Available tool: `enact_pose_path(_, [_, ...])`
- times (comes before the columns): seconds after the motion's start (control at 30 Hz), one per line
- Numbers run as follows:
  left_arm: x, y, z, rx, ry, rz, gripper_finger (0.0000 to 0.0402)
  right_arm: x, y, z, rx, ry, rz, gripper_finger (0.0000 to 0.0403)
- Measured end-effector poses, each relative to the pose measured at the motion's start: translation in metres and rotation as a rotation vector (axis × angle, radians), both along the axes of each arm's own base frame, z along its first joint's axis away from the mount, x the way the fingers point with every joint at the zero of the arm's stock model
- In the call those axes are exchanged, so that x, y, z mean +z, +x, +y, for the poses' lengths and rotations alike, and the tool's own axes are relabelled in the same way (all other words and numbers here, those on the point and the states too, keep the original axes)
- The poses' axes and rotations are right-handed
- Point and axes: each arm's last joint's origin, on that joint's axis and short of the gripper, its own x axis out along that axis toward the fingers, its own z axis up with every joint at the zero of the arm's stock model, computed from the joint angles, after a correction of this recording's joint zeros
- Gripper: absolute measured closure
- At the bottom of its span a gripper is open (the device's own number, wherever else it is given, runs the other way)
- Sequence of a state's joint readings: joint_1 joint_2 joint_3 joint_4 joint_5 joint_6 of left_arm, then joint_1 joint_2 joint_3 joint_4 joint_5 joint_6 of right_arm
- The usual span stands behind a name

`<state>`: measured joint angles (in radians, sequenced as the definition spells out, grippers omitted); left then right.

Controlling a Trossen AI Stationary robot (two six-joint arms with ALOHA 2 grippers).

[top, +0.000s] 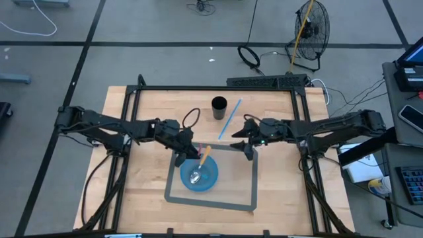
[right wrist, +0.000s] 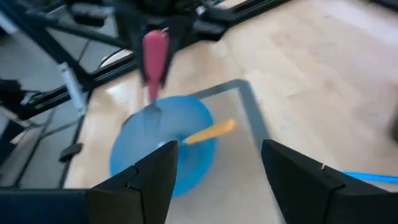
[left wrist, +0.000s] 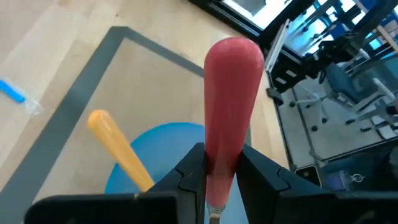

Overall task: Pick & Place Utensil
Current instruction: Put the pink fork into the blue bowl

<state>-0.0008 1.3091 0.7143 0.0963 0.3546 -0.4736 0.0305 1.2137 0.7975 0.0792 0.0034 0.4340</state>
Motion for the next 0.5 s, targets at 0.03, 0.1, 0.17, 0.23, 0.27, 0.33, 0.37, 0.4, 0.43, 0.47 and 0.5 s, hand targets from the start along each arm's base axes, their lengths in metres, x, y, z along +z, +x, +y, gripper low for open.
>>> enact_pose_path(0.03, [-0.001, 0.001, -0.001, 0.0, 0.003, -0.001, 0.0329, 0.003, -0.003, -0.002, -0.019, -0.009, 0.0, 0.0175])
enact_pose_path(0.1, [-0.004, 0.002, -0.004, 0.004, 0.01, 0.017, 0.0334, 0.008, -0.011, -0.004, -0.057, -0.026, 0.005, 0.0176])
enact_pose_path(0.17, [-0.004, 0.001, -0.005, 0.014, 0.019, 0.021, 0.0337, 0.012, -0.018, -0.007, -0.089, -0.039, 0.012, 0.0178])
enact_pose_path(0.23, [-0.004, 0.001, -0.005, 0.031, 0.022, 0.029, 0.0335, 0.016, -0.025, -0.008, -0.112, -0.048, 0.01, 0.018])
enact_pose_path(0.27, [-0.006, 0.0, -0.004, 0.042, 0.02, 0.046, 0.0332, 0.019, -0.027, -0.009, -0.116, -0.052, 0.004, 0.0181])
enact_pose_path(0.33, [-0.009, -0.001, -0.004, 0.06, 0.012, 0.074, 0.0326, 0.023, -0.031, -0.009, -0.133, -0.063, -0.015, 0.0181])
enact_pose_path(0.37, [-0.011, -0.002, -0.004, 0.069, 0.009, 0.08, 0.0324, 0.025, -0.033, -0.009, -0.135, -0.063, -0.023, 0.0181])
enact_pose_path(0.4, [-0.012, -0.002, -0.004, 0.081, 0.005, 0.084, 0.0324, 0.026, -0.034, -0.009, -0.136, -0.063, -0.029, 0.0181])
enact_pose_path(0.43, [-0.014, -0.003, -0.004, 0.09, 0.0, 0.092, 0.0325, 0.027, -0.035, -0.009, -0.137, -0.063, -0.032, 0.0181])
enact_pose_path(0.47, [-0.016, -0.004, -0.003, 0.098, -0.005, 0.101, 0.0328, 0.028, -0.036, -0.009, -0.137, -0.063, -0.033, 0.0181])
enact_pose_path(0.5, [-0.017, -0.005, -0.003, 0.104, -0.01, 0.108, 0.0331, 0.028, -0.036, -0.009, -0.138, -0.063, -0.033, 0.0181])
